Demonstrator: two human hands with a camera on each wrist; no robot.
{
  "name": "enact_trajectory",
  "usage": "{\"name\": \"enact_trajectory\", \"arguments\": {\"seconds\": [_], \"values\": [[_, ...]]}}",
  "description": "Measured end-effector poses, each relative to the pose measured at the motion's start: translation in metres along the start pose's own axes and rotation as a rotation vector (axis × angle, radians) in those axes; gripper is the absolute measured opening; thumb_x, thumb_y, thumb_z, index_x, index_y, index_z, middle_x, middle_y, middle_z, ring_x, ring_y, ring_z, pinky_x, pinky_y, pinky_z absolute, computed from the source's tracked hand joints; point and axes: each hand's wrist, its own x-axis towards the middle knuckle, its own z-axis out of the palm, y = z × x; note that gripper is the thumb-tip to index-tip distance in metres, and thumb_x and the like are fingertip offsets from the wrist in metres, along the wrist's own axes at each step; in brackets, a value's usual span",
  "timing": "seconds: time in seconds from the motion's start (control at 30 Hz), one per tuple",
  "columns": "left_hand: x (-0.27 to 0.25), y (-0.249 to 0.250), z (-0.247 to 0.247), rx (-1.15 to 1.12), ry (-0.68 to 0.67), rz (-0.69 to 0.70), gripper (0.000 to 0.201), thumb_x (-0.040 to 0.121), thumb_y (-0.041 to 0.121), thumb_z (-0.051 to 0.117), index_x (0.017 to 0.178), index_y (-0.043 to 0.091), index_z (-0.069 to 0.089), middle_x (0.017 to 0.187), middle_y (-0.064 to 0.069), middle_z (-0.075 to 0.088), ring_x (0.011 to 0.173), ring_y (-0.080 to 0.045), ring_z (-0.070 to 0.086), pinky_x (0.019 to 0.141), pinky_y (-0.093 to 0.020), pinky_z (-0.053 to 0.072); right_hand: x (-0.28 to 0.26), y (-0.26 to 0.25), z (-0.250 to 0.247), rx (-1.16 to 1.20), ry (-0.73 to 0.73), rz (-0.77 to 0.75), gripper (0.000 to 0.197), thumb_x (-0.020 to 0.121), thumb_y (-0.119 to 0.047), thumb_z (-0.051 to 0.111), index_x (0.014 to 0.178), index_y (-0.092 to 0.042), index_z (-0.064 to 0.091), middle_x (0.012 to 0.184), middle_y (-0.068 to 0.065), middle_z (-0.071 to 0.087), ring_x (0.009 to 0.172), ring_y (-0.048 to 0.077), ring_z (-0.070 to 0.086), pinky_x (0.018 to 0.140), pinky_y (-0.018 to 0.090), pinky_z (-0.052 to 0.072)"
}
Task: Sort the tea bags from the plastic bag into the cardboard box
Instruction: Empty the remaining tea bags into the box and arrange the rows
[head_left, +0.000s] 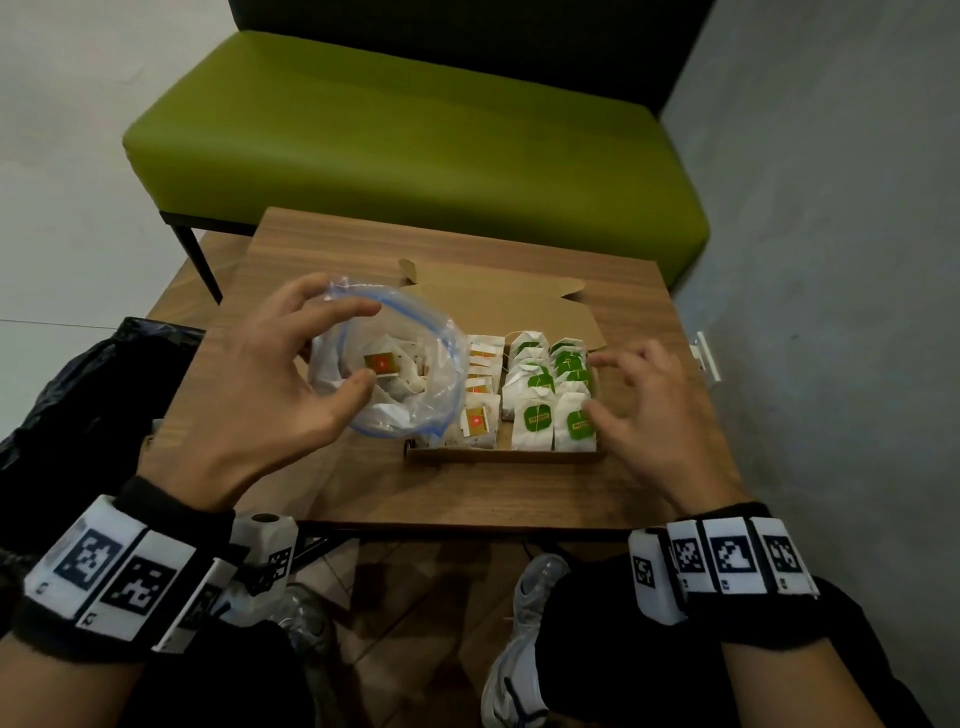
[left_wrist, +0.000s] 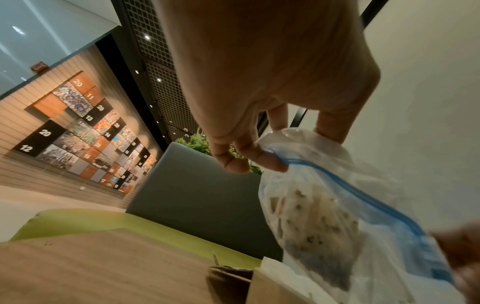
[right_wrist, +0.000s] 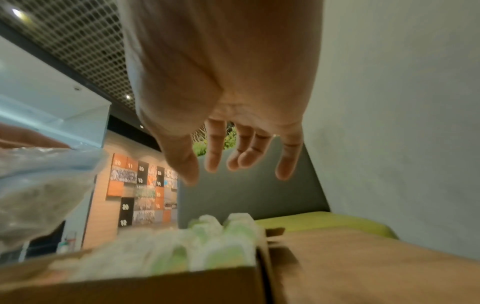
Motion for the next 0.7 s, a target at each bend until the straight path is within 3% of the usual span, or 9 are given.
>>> {"name": "enact_trajectory", "arguments": {"seconds": [0.1,0.17,0.23,0.4,0.53,0.7], "values": [[-0.004,0.019,0.005,-0.021,-0.034,0.072,0.052,0.076,0.038,0.065,0.125,0.020,0.065,0.137,-0.006,0.051,0.126,-0.018,0.052,0.095,-0.038,0.051,-0.013,-0.027,-0.005,0.343,0.165,-0.179,0.018,0.086,-0.020,0.070,0.103,-0.026,0.069,0.121,-0.004,0.049,0.121,0.017,0.046,0.099,0.022,0.037],[-0.007,0.029,0.010,-0.027,-0.055,0.092,0.052,0.078,0.036,0.065,0.126,0.018,0.064,0.139,-0.008,0.050,0.127,-0.019,0.051,0.099,-0.036,0.049,-0.022,-0.050,-0.003,0.524,0.150,-0.262,0.012,0.083,-0.027,0.070,0.094,-0.032,0.071,0.129,-0.006,0.047,0.131,0.016,0.042,0.106,0.033,0.037],[-0.010,0.037,0.016,-0.059,-0.063,0.113,0.051,0.079,0.035,0.064,0.127,0.019,0.063,0.141,-0.008,0.049,0.129,-0.019,0.050,0.100,-0.035,0.049,-0.028,-0.066,0.001,0.546,0.091,-0.305,0.010,0.083,-0.034,0.069,0.093,-0.035,0.073,0.139,-0.006,0.043,0.139,0.014,0.035,0.111,0.041,0.034],[-0.015,0.041,0.025,-0.101,-0.056,0.158,0.054,0.079,0.033,0.067,0.130,0.016,0.061,0.142,-0.008,0.047,0.129,-0.012,0.049,0.105,-0.026,0.044,-0.029,-0.073,0.016,0.223,0.029,-0.263,0.034,0.081,-0.052,0.064,0.110,-0.036,0.068,0.152,0.000,0.033,0.141,0.020,0.027,0.110,0.056,0.033],[-0.017,0.045,0.034,-0.108,-0.043,0.176,0.055,0.079,0.032,0.065,0.132,0.015,0.059,0.142,-0.010,0.046,0.129,-0.010,0.046,0.106,-0.017,0.039,-0.028,-0.082,0.021,0.035,0.047,-0.251,0.043,0.083,-0.049,0.069,0.121,-0.028,0.066,0.154,0.005,0.035,0.141,0.026,0.033,0.109,0.062,0.032],[-0.019,0.048,0.037,-0.101,-0.078,0.176,0.057,0.080,0.033,0.064,0.134,0.016,0.056,0.145,-0.011,0.044,0.134,-0.017,0.045,0.108,-0.027,0.042,-0.030,-0.093,0.022,-0.166,-0.044,-0.218,0.051,0.087,-0.051,0.061,0.133,-0.030,0.056,0.161,0.007,0.025,0.148,0.028,0.022,0.116,0.066,0.017]]}}
